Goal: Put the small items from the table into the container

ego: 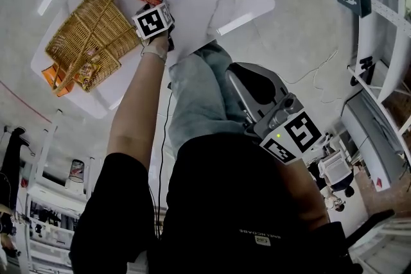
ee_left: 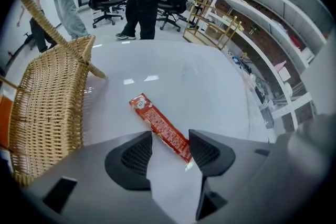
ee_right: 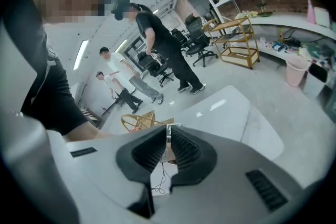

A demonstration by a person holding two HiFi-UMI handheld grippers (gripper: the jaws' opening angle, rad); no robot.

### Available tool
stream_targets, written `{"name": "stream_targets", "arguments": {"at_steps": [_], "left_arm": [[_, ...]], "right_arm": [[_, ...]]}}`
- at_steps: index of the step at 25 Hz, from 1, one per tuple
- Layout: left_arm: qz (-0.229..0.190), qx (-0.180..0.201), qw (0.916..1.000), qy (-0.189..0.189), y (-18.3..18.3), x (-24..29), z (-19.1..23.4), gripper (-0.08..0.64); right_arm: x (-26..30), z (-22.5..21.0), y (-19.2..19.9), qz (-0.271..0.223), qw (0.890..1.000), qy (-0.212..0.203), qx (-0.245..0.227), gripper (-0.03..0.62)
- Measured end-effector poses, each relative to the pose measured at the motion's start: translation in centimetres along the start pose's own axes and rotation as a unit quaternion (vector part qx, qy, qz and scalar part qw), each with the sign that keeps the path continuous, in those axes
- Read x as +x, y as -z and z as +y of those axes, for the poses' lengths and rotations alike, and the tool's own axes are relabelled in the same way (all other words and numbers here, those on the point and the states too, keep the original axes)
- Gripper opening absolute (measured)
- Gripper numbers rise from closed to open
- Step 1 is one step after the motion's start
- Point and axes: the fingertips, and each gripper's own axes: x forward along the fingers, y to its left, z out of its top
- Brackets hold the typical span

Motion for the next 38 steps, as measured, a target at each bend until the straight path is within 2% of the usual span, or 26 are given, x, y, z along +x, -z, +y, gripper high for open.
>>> {"name": "stream_targets", "arguments": {"at_steps": [11, 19, 22, 25, 32, 38], "left_arm": [[-0.005, -0.011, 0.9999, -0.011, -0.2, -0.1, 0.3, 0.212], [0.004, -0.039, 0.9992, 0.01, -0.2, -0.2, 0.7, 0.152], [0.002, -0.027, 0.9996, 0.012, -0.4, -0.6, 0.8, 0.123], [-0.005, -0.028, 0.9995, 0.016, -0.5, -1.4, 0.7, 0.051], [0.0, -0.011, 0.9999, 0.012, 0.4, -2.7, 1.0, 0.04], [-0.016, 0.011, 0.9997, 0.016, -0.2, -5.5, 0.1, 0.021]], "right_arm": [[0.1, 0.0, -0.1, -0.002, 1.0, -0.003, 0.004, 0.014], [0.0, 0.0, 0.2, -0.001, 1.0, -0.005, 0.003, 0.014], [-0.1, 0.2, 0.1, -0.003, 1.0, -0.007, 0.001, 0.014], [-0.2, 0.5, 0.0, -0.005, 1.0, -0.008, -0.001, 0.014], [-0.4, 1.4, -0.5, -0.011, 1.0, -0.016, -0.009, 0.014], [-0.7, 2.4, -1.7, -0.019, 0.999, -0.029, -0.021, 0.014]]}}
